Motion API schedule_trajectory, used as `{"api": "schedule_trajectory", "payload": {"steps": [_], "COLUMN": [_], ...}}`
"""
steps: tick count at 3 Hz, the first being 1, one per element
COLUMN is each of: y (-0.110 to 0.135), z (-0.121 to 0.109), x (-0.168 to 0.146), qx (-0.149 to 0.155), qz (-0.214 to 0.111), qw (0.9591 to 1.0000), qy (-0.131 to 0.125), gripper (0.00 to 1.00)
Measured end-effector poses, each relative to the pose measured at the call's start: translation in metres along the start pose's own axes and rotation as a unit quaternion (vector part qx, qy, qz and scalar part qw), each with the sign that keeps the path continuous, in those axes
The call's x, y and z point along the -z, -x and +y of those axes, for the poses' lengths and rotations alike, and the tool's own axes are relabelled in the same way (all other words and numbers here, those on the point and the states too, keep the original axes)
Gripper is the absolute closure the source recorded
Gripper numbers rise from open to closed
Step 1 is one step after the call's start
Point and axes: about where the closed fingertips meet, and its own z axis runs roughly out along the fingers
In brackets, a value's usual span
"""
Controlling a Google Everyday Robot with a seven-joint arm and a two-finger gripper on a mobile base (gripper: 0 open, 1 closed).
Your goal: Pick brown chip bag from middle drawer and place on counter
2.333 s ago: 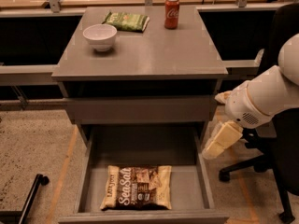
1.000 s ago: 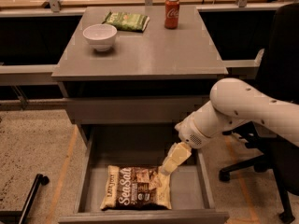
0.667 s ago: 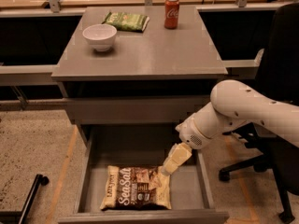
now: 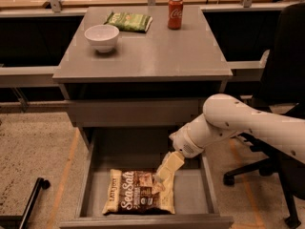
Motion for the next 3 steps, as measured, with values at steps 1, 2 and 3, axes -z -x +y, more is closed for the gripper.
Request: {"api": "schedule_trajectory", "payload": {"steps": [1, 2, 3], "y": [-0.020, -0.020, -0.029], "z": [-0.016, -0.016, -0.025], "x": [-0.051, -0.051, -0.075], "qx": [-0.022, -0.022, -0.034], "qz": [-0.028, -0.028, -0.042], "qw": [0.9989, 0.9989, 0.9981], "qy": [0.032, 0.032, 0.028], "gripper": [0.00, 0.00, 0.00]}}
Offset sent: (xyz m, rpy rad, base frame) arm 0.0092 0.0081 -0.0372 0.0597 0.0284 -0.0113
